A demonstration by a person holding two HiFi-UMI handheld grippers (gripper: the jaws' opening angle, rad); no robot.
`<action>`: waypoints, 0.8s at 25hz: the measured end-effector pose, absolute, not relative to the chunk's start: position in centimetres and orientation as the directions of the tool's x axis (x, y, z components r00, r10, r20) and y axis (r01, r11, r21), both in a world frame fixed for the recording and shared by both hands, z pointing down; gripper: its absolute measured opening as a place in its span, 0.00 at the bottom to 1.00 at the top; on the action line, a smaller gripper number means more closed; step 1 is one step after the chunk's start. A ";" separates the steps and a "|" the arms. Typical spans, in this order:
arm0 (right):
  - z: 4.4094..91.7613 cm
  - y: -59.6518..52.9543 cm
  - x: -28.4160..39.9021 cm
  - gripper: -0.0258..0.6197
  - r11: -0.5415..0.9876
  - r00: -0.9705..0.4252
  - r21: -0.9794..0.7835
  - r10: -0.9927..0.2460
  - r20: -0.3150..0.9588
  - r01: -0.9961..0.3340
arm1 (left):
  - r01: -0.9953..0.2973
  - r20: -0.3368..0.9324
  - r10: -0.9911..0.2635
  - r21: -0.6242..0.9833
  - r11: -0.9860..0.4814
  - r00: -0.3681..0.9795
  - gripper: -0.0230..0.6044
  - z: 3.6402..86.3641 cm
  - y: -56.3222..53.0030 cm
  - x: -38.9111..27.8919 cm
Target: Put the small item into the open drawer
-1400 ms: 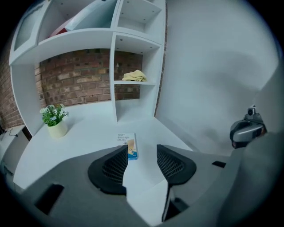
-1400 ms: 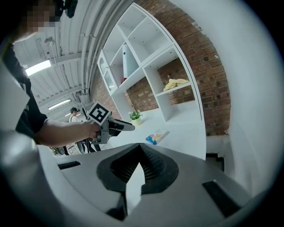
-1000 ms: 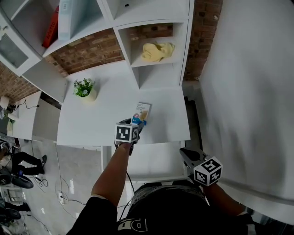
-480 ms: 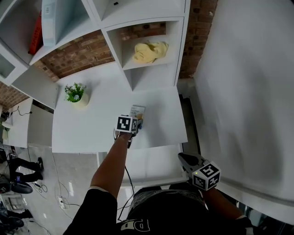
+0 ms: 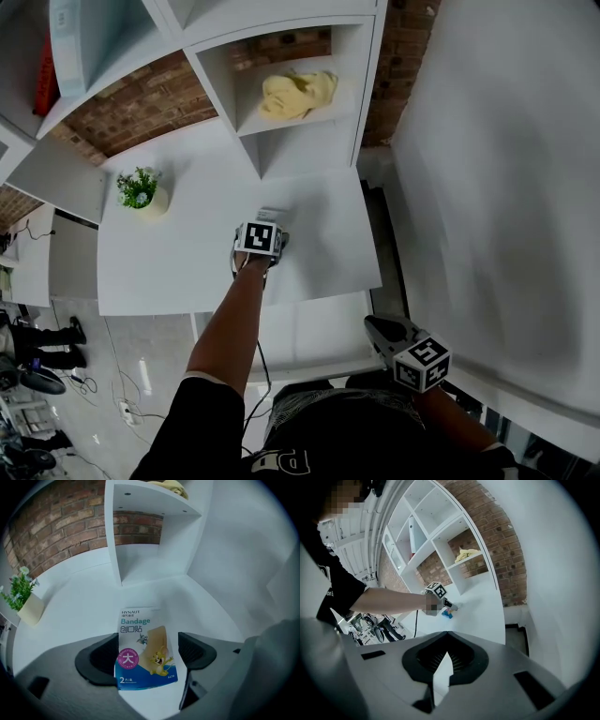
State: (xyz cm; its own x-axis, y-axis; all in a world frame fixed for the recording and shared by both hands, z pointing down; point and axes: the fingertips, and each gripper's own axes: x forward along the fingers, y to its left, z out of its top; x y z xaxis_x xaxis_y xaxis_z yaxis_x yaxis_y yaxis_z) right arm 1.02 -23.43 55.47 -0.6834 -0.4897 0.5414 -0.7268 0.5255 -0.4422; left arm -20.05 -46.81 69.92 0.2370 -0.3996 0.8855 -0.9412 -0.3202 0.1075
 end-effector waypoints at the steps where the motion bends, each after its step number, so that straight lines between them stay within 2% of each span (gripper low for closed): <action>1: 55.5 -23.5 1.1 0.05 0.527 -0.683 -0.440 -0.489 0.543 -0.727 | -0.945 0.882 -0.413 0.097 -0.311 0.227 0.64 69.7 -47.1 -20.3; 4: 55.7 -23.6 1.3 0.05 0.526 -0.681 -0.439 -0.488 0.546 -0.728 | -0.954 0.875 -0.439 0.078 -0.289 0.205 0.64 69.5 -47.6 -20.9; 20: 56.5 -23.9 2.7 0.05 0.497 -0.664 -0.444 -0.497 0.559 -0.746 | -0.947 0.907 -0.336 0.162 -0.278 0.254 0.68 72.3 -47.6 -20.6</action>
